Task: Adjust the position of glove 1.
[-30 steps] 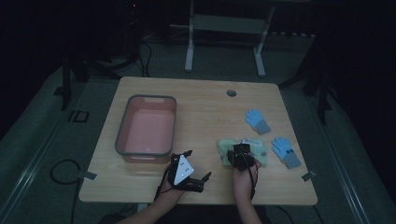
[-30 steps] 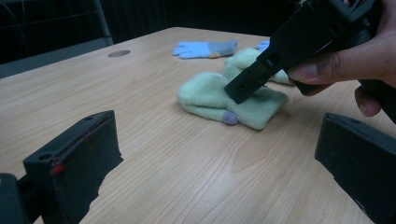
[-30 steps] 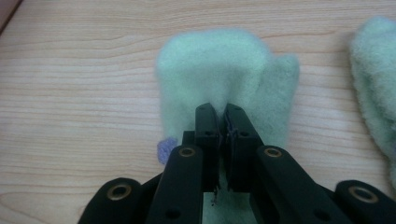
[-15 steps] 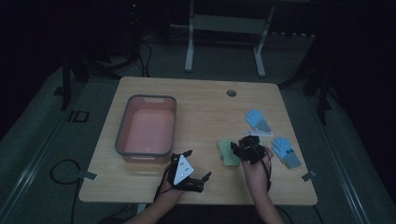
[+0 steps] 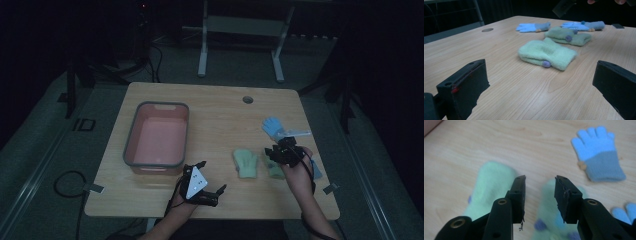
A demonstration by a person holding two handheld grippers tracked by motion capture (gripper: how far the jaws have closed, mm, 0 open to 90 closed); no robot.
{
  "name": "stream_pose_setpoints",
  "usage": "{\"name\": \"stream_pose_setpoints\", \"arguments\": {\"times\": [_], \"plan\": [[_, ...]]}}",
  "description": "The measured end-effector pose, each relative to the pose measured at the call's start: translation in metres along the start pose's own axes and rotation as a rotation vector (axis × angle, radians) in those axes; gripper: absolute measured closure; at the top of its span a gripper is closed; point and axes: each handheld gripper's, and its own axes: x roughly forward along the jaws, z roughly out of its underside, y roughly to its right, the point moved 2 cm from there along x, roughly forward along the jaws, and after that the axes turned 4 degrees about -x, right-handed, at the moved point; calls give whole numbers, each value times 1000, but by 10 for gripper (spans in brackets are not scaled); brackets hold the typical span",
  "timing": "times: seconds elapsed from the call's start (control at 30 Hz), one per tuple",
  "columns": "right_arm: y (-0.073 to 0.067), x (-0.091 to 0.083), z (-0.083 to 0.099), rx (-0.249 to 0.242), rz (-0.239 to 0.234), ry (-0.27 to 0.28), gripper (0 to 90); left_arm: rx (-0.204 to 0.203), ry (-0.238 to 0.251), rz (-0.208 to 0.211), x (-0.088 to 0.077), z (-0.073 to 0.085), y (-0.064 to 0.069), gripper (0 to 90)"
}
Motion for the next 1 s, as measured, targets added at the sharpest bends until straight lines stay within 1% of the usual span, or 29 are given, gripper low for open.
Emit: {"name": "stream_pose_setpoints", "arguments": {"times": [0.03,0.07,0.1,0.13,0.17,0.2,0.23,0.27,0.37,0.47,0.5,0.53,0.6,0.63,0.7,0.77,0.83,0.9,0.93,1.0], "plan": [[4,0,3,-18,-16,-8,609,2,0,-1,0,0,0,2],[13,0,9,-70,-23,-30,609,5,-2,2,0,0,1,2],[16,0,10,-79,-33,-36,609,6,-4,2,0,0,1,2],[16,0,10,-79,-33,-36,609,6,-4,2,0,0,1,2],[21,-1,12,-87,-31,-37,609,6,-4,2,0,0,1,2],[31,0,15,-97,-38,-52,618,9,-3,2,0,0,1,2],[34,0,17,-90,-38,-53,624,10,-3,1,0,0,1,2],[37,1,18,-94,-41,-54,628,12,-2,1,0,0,1,2],[41,3,21,-121,-63,-53,627,15,2,2,0,0,1,3],[39,7,23,-177,-96,-53,627,10,7,0,-1,0,1,2],[38,9,23,-188,-111,-60,627,9,8,0,-1,0,1,2],[38,12,23,-195,-117,-61,627,9,8,-1,-1,0,1,2],[36,18,25,-204,-129,-74,622,10,10,-3,-2,0,1,2],[35,21,25,-211,-124,-76,623,12,11,-3,-2,0,1,2],[34,26,28,-208,-113,-107,622,14,9,-2,-2,0,1,2],[34,29,32,-193,-96,-121,611,15,9,-2,-2,0,1,2],[36,29,37,-168,-95,-115,589,15,8,0,-2,0,2,2],[38,33,43,-160,-79,-133,590,15,5,0,-1,0,2,2],[38,33,44,-153,-79,-124,594,17,4,0,-1,0,2,2],[36,32,45,-168,-58,-132,635,20,3,-1,-1,0,2,2]]}}
